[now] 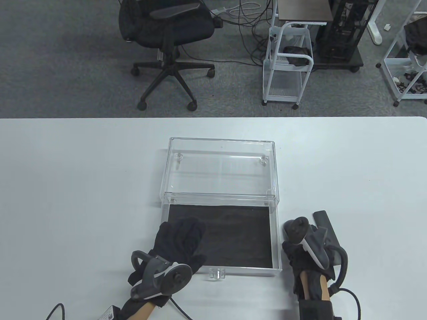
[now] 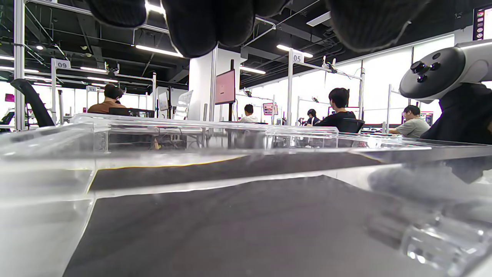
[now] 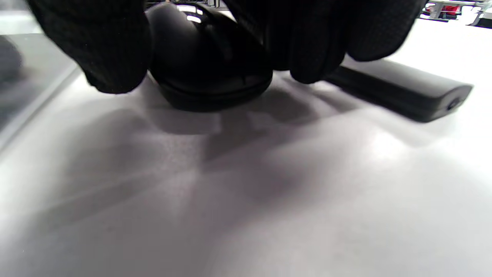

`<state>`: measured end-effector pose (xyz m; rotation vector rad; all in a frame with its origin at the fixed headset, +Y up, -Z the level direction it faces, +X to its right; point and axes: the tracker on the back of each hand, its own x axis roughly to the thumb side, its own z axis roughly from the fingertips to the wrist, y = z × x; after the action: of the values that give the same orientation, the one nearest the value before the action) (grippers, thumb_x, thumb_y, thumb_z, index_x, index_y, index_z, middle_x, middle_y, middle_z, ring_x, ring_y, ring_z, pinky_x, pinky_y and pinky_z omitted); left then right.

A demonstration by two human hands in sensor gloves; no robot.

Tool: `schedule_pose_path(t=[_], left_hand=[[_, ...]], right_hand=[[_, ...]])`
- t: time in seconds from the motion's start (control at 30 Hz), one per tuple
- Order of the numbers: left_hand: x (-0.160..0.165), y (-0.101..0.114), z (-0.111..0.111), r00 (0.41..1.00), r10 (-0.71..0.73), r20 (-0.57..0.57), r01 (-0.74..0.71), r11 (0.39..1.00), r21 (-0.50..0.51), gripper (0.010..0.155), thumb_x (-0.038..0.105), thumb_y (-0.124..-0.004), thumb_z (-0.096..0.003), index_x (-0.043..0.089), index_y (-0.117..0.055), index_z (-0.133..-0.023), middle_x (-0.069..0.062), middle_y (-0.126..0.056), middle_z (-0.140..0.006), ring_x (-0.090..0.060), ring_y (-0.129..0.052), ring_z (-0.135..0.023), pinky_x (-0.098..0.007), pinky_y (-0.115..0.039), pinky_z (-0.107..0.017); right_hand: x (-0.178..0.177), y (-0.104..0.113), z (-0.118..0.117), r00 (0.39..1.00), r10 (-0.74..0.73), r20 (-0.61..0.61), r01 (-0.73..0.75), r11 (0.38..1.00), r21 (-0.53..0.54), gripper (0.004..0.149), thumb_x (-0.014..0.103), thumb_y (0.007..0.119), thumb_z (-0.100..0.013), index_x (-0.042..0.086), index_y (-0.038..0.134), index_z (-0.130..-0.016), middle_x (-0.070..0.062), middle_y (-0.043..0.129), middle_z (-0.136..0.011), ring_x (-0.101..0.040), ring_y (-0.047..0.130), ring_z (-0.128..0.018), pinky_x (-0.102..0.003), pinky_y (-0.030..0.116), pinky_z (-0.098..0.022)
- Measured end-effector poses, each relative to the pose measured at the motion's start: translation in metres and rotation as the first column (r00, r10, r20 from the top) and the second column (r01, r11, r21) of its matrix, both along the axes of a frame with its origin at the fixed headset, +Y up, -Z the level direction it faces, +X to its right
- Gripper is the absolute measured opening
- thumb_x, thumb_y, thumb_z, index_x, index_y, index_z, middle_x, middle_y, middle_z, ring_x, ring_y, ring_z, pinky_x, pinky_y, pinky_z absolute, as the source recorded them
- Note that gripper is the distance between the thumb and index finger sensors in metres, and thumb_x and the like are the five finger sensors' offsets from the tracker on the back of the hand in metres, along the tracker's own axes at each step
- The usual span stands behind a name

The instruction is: Pull drawer to retrieve items

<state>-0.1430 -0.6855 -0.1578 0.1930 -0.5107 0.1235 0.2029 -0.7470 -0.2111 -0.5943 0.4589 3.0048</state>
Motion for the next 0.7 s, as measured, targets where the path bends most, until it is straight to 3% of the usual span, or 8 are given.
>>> schedule_pose_path(t=[0.17, 0.3, 0.37, 0.57, 0.7], left_hand=[[-0.001, 0.001, -0.001, 1.000, 0.011, 0.001, -0.011, 1.000, 0.006, 0.087, 0.059, -0.072, -0.0478, 0.024, -0.034, -0.118, -0.012, -0.050, -0.124, -0.041, -0.062, -0.112, -0.071, -0.052, -0.077], [-0.003, 0.002, -0.002, 0.999, 0.038, 0.008, -0.038, 0.999, 0.016, 0.087, 0.059, -0.073, -0.0478, 0.024, -0.034, -0.118, -0.014, -0.044, -0.126, -0.043, -0.051, -0.116, -0.071, -0.050, -0.077], [-0.004, 0.003, -0.002, 0.999, 0.051, 0.016, -0.052, 0.998, 0.025, 0.086, 0.058, -0.073, -0.0483, 0.024, -0.035, -0.118, -0.014, -0.039, -0.126, -0.044, -0.047, -0.117, -0.072, -0.048, -0.078], [-0.006, 0.003, -0.002, 0.993, 0.091, 0.070, -0.095, 0.995, 0.045, 0.086, 0.057, -0.073, -0.0487, 0.024, -0.034, -0.118, -0.014, -0.034, -0.127, -0.043, -0.040, -0.118, -0.071, -0.046, -0.078], [-0.005, 0.002, -0.001, 0.990, 0.109, 0.092, -0.115, 0.992, 0.061, 0.088, 0.059, -0.073, -0.0478, 0.024, -0.033, -0.118, -0.014, -0.033, -0.127, -0.043, -0.040, -0.118, -0.071, -0.047, -0.078]], right_hand=[[-0.013, 0.040, 0.013, 0.996, 0.067, -0.062, -0.049, 0.965, 0.256, 0.105, 0.057, 0.082, -0.046, -0.004, 0.033, -0.115, -0.032, 0.047, -0.112, -0.054, 0.065, -0.093, -0.066, 0.063, -0.067], [-0.042, 0.070, 0.033, 0.971, 0.096, -0.217, 0.006, 0.903, 0.430, 0.103, 0.058, 0.080, -0.047, 0.004, 0.029, -0.118, -0.031, 0.027, -0.120, -0.056, 0.046, -0.106, -0.069, 0.053, -0.072], [-0.058, 0.078, 0.044, 0.953, 0.106, -0.285, 0.051, 0.868, 0.493, 0.103, 0.059, 0.080, -0.047, 0.006, 0.028, -0.118, -0.029, 0.026, -0.121, -0.056, 0.045, -0.107, -0.070, 0.052, -0.072], [-0.097, 0.076, 0.063, 0.845, 0.113, -0.523, 0.223, 0.814, 0.537, 0.098, 0.062, 0.072, -0.049, 0.010, 0.025, -0.119, -0.023, 0.026, -0.123, -0.052, 0.038, -0.112, -0.071, 0.046, -0.075], [-0.110, 0.063, 0.065, 0.788, 0.092, -0.609, 0.282, 0.825, 0.489, 0.098, 0.061, 0.071, -0.050, 0.011, 0.022, -0.118, -0.023, 0.023, -0.123, -0.051, 0.035, -0.113, -0.072, 0.044, -0.075]])
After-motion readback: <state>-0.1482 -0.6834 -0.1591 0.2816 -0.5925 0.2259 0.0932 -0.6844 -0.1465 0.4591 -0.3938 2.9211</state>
